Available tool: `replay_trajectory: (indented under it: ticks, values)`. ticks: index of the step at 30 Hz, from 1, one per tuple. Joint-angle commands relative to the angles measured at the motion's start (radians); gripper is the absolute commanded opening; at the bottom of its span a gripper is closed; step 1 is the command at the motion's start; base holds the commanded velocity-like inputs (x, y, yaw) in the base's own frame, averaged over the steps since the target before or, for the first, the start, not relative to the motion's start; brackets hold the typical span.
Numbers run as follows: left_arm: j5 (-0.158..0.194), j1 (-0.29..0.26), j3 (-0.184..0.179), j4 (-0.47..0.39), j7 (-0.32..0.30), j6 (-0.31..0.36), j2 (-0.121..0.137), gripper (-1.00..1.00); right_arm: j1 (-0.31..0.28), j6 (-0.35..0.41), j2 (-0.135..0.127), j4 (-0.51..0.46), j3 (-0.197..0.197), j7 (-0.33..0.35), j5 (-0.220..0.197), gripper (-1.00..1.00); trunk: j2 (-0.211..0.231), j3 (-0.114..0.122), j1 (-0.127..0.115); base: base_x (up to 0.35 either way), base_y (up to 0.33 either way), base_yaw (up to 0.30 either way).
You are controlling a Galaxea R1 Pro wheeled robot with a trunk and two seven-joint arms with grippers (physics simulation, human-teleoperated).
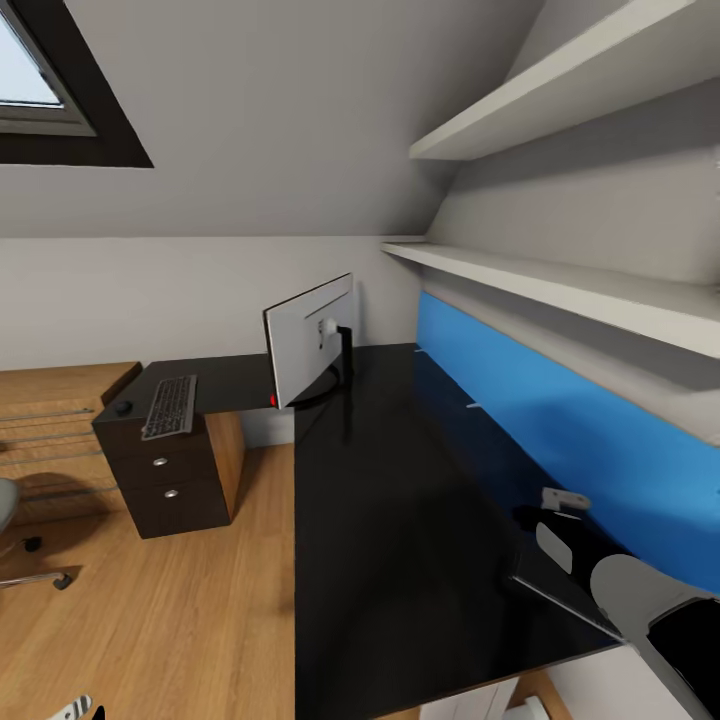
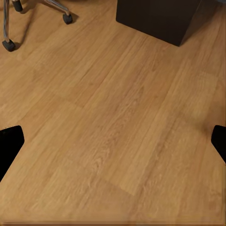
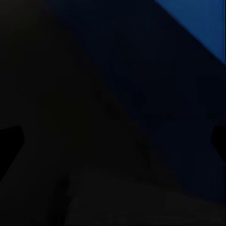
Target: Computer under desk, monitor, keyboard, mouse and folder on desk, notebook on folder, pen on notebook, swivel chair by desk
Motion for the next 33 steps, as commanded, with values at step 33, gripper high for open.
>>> replay_trajectory:
  ticks: [33]
  values:
    - [0.007, 0.0, -0.004, -0.006, 0.003, -0.002, -0.001, 1.0, 0.0, 0.035, 0.003, -0.006, 0.01, -0.006, -0.004, 1.0, -0.043, -0.02, 0.023, 0.0, -0.026, 0.0]
